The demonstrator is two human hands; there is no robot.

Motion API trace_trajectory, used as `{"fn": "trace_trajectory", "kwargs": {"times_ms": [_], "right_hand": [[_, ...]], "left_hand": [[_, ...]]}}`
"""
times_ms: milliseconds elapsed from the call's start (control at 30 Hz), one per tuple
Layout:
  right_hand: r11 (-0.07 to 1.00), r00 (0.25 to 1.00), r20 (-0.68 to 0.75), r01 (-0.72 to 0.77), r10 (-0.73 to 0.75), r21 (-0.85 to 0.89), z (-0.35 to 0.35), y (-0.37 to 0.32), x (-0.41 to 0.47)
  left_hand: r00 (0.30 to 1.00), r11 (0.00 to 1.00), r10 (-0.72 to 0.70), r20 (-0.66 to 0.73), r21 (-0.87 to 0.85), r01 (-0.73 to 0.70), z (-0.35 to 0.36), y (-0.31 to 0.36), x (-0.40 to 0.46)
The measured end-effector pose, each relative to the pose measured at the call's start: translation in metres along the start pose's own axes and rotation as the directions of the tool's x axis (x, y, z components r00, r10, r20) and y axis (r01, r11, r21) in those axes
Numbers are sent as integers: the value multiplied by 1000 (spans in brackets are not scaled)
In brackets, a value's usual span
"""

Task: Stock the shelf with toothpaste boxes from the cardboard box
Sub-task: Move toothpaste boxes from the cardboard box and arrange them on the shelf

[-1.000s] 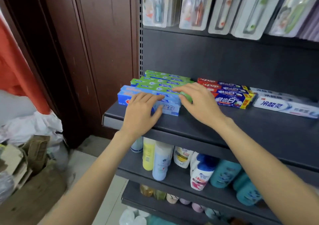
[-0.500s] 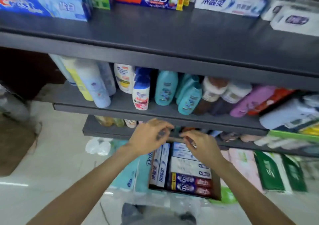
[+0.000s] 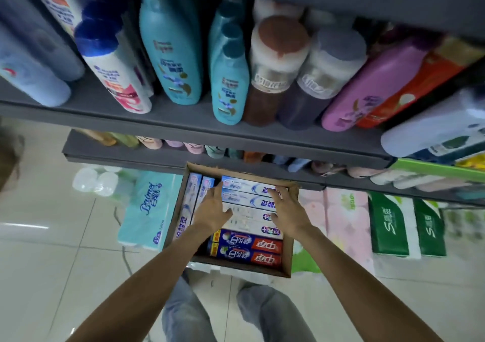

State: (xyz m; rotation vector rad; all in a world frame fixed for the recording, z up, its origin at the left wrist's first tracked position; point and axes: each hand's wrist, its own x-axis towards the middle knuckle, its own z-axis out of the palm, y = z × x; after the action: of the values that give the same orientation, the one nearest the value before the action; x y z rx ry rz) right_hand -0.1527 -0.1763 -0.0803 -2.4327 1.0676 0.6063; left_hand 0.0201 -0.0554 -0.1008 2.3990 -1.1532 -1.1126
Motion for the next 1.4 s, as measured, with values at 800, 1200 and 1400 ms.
{"fn": "trace_trajectory", "kwargs": {"times_ms": [800,1200,1400], "right_hand": [[956,934,-305,102,-188,-275,25,-21,43],[791,898,-420,161,130,591,-62,-39,-28],[419,923,-236,93,303,903,-113,-65,-68]], "left_hand": [[900,974,114,-421,-133,-185,27,-8,7],[962,437,80,-262,-858,-270,-25,50,-56],[914,630,398,-76,-702,-332,-76,95,-97]]}}
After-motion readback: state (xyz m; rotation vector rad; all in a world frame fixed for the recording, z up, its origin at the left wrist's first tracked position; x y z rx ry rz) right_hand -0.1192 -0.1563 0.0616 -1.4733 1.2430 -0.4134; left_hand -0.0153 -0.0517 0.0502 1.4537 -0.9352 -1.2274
